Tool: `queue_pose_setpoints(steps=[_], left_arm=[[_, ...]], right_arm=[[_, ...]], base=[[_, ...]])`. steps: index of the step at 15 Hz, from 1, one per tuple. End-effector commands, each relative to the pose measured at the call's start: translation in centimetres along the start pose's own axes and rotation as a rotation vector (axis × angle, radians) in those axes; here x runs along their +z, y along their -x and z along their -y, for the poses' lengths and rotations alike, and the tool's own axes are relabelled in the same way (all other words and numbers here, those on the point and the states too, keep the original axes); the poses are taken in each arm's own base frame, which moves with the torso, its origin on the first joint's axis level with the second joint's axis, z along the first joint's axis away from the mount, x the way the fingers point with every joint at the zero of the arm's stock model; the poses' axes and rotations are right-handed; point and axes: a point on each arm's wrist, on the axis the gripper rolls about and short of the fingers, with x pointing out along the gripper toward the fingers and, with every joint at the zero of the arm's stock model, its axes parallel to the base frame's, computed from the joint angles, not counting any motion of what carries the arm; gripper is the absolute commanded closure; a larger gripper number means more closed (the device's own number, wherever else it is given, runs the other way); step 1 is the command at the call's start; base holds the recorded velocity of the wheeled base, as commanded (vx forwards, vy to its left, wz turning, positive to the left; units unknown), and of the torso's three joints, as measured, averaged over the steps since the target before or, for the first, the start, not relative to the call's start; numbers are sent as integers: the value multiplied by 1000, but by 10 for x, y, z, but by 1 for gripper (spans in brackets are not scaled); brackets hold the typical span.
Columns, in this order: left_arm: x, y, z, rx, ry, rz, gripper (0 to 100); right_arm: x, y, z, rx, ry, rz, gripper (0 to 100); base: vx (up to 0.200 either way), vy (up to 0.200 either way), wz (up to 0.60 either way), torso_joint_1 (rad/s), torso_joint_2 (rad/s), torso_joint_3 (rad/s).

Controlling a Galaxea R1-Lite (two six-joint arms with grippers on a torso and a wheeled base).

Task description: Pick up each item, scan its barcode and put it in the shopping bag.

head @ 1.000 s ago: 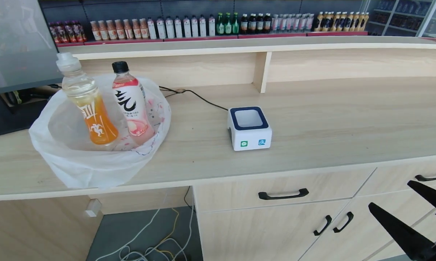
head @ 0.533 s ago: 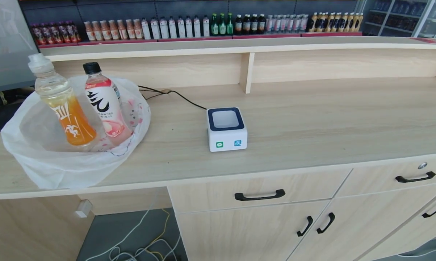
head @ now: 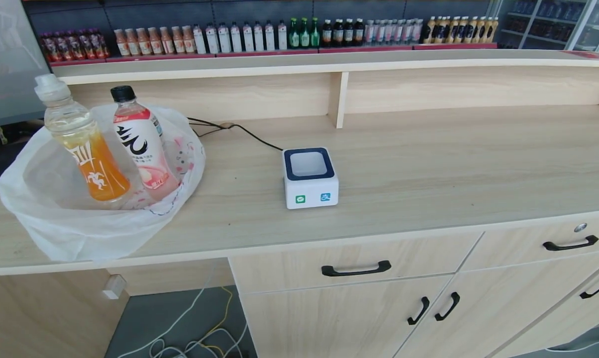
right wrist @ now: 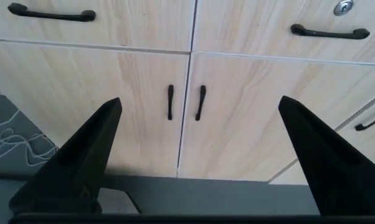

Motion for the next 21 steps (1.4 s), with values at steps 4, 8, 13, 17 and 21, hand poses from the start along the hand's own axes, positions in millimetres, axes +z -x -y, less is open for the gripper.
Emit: queue_pose_setpoints(steps=[4,8,13,17,21], left_arm=[[0,0,0,1,1,0,0],[0,0,0,1,-1,0,0],[0,0,0,1,-1,0,0],[0,0,0,1,-1,0,0],[0,0,0,1,1,0,0]], right_arm=[[-2,4,0,-94,-103,60,0],[-2,5,-1,-223,-135,65,0],[-9,8,-3,-93,-110,111,0],[-9,8,-4,-83,-109,112,0],[-9,8,-4,-82,-86,111,0]], base=[[0,0,0,0,0,0],[0,0,0,0,0,0],[0,0,0,0,0,0],[0,0,0,0,0,0],[0,0,0,0,0,0]])
